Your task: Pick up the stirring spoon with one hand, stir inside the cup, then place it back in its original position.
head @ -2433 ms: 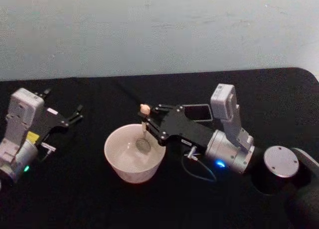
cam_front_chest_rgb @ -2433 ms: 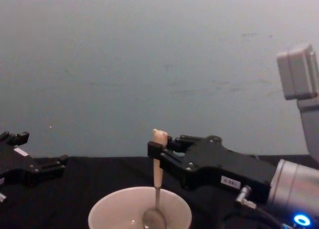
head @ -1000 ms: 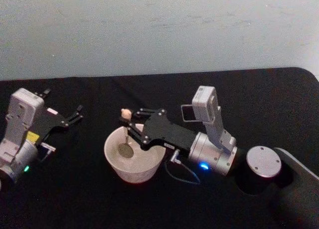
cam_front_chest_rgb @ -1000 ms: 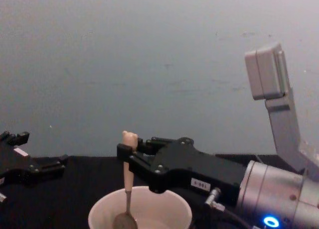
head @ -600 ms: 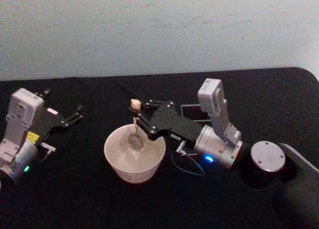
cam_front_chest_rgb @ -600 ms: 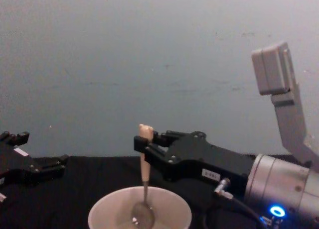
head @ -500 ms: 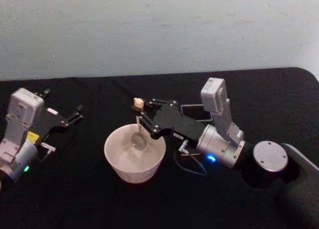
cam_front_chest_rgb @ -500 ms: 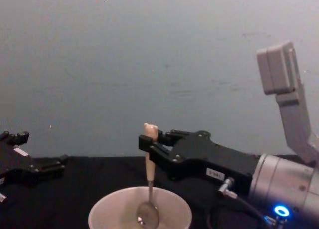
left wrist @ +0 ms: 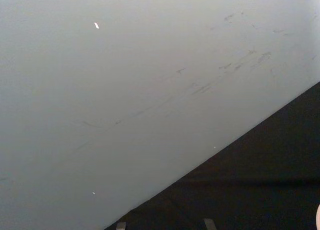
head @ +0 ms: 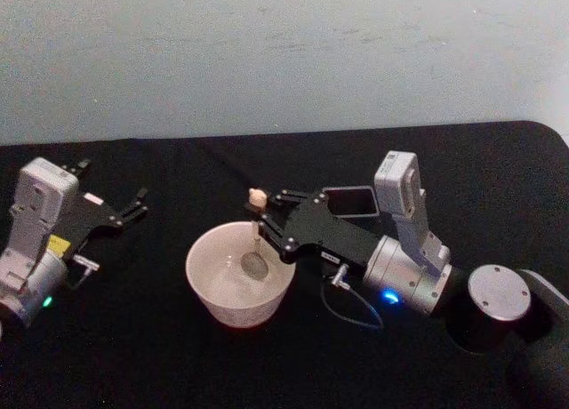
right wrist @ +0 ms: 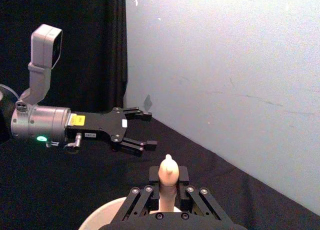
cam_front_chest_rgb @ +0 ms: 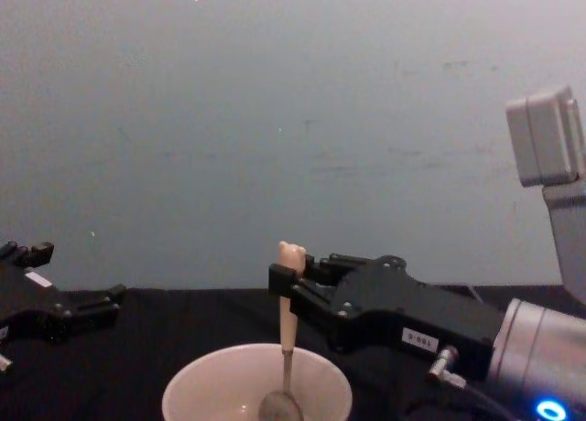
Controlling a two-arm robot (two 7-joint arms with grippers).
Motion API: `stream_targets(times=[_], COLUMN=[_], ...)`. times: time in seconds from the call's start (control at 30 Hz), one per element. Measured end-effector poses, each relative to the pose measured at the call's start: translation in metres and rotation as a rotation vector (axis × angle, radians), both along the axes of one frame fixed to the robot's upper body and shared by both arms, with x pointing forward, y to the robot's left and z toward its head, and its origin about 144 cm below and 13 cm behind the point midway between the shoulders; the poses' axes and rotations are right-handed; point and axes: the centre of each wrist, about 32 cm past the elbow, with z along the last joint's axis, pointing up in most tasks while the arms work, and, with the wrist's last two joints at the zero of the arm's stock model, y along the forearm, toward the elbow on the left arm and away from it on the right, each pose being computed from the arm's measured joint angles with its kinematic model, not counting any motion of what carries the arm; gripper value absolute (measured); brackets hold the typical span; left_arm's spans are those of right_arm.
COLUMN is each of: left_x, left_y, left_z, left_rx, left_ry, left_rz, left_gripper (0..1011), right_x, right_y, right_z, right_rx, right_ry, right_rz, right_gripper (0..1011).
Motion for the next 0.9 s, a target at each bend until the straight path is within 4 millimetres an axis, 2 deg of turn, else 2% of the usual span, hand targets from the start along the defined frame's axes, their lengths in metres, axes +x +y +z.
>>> stream_targets(times=[0.47,0.73,0.9], left_x=[0.000,0.000,0.000], left_y=[0.000,0.000,0.000], left_z=[0.000,0.000,0.000], left_rx=[0.000,0.000,0.000], left_ry=[0.000,0.000,0.000], left_rz=[0.000,0.000,0.000], left_gripper=[1001,1001,1001], right_x=[-0.001,-0.003,-0.007], right_y=[-0.001,-0.009,-0.018], right_z=[0.008,0.025,0.043], right_rx=[0.022,0.040,0.055], right_ry=[-0.019,-0.057,-0.093], right_rz=[0.002,-0.002,-0.014], right_gripper=[209,209,208])
